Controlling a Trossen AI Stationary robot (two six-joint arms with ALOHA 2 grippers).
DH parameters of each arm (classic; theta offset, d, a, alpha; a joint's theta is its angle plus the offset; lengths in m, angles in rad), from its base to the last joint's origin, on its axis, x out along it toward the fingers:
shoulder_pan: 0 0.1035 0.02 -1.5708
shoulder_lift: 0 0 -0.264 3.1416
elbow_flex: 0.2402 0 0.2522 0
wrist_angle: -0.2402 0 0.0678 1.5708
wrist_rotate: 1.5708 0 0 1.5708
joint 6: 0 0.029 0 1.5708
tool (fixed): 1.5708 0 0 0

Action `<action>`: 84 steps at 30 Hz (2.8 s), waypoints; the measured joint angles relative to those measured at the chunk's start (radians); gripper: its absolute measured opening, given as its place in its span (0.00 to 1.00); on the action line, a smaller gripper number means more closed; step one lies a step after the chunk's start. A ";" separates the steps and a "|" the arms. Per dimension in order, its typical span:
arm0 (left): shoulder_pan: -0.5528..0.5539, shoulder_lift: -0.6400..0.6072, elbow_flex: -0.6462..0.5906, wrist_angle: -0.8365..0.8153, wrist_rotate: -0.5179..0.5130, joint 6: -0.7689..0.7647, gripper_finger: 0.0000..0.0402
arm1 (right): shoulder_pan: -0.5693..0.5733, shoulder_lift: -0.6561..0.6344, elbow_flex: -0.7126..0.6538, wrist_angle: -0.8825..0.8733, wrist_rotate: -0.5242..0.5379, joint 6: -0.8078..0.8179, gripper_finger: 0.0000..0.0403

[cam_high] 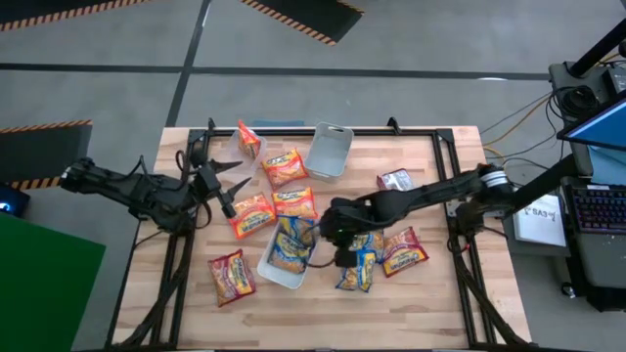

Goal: Sort Maruchan noodles
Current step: Put the blue noodle pack into the white bin

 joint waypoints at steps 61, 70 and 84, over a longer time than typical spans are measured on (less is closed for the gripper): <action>-0.023 0.341 0.077 0.162 0.034 -0.194 0.49 | -0.120 -0.592 -0.982 0.602 -0.056 0.203 0.73; -0.023 0.340 0.076 0.162 0.034 -0.200 0.49 | -0.163 -0.495 -1.073 0.898 -0.090 0.239 0.69; -0.023 0.340 0.076 0.161 0.034 -0.227 0.49 | -0.166 -0.316 -1.033 1.036 -0.091 0.272 0.32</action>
